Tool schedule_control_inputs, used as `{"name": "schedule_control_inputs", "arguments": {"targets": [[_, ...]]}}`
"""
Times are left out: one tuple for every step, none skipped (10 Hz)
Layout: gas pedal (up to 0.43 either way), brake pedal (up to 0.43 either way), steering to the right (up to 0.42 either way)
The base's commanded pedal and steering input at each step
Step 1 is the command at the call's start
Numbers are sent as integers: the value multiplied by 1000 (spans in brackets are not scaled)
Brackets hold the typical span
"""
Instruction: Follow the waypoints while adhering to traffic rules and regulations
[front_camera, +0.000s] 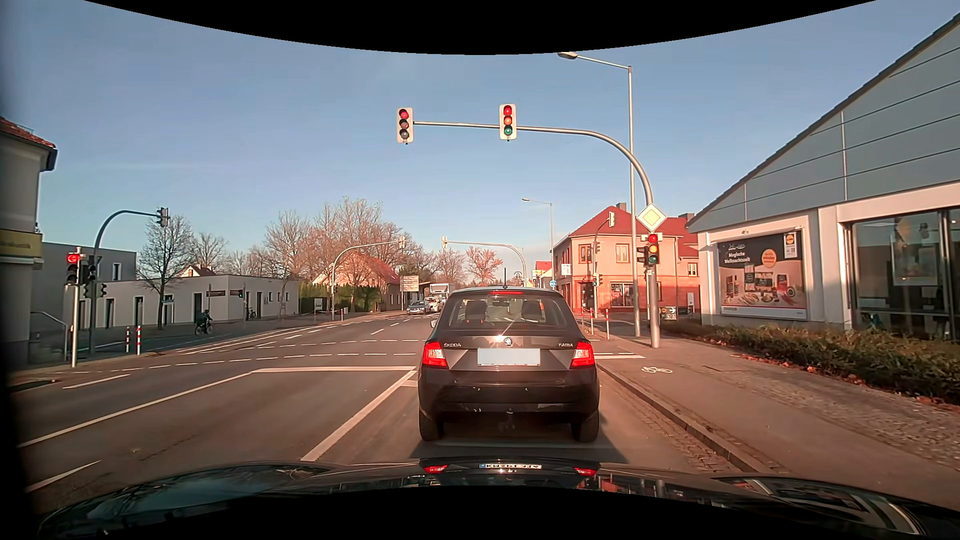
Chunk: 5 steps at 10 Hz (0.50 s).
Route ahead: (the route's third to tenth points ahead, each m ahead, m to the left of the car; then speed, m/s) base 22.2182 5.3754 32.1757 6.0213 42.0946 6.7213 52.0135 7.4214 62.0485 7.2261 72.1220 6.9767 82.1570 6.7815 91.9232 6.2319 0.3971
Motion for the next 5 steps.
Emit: {"name": "schedule_control_inputs", "arguments": {"targets": [[0,104,0],[0,104,0],[0,122,0],[0,122,0],[0,128,0]]}}
